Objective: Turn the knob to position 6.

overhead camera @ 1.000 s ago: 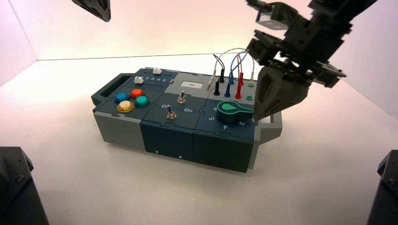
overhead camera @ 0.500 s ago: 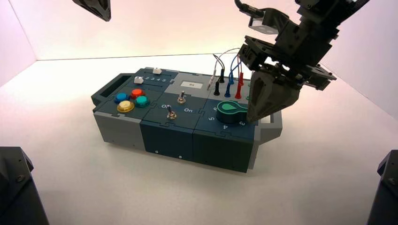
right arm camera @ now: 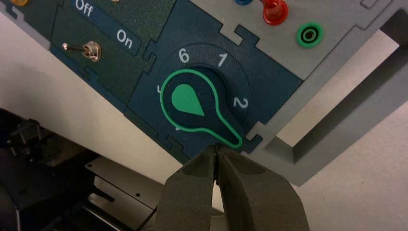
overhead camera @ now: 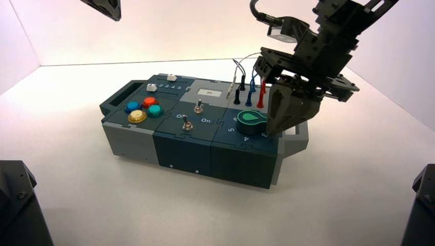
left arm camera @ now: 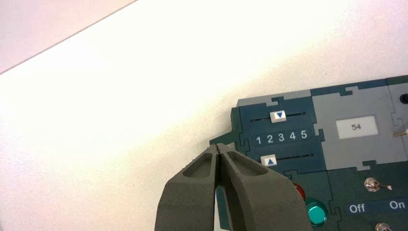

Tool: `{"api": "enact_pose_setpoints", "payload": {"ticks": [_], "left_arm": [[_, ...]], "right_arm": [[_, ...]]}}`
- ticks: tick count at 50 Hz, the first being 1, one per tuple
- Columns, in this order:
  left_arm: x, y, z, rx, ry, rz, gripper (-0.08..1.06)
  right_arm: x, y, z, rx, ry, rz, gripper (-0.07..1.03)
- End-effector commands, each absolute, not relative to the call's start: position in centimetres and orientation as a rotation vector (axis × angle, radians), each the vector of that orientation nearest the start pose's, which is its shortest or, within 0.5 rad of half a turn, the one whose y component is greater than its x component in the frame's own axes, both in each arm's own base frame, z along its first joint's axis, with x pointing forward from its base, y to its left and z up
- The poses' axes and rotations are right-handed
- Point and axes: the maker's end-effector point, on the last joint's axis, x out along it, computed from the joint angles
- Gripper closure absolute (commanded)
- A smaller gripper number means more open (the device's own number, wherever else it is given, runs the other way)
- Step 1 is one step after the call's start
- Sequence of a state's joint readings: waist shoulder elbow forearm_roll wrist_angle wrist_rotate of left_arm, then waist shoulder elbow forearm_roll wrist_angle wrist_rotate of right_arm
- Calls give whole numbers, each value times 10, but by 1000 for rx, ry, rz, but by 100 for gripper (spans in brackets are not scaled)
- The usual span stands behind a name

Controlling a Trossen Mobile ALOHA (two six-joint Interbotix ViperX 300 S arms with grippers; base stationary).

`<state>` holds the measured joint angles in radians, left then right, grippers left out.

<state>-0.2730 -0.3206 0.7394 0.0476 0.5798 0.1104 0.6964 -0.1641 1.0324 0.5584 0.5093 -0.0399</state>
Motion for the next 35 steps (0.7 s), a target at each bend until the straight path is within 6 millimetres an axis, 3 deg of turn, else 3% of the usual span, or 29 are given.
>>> {"api": "enact_pose_setpoints", "payload": {"ticks": [1,35], "left_arm": [[323,-84,176,284,921,-298,101],[317,-83,186,280,886,-297,101]], "right_arm": [[170,203,45,76,1439,504,99],[178,201,39,67,1433,483,99]]}}
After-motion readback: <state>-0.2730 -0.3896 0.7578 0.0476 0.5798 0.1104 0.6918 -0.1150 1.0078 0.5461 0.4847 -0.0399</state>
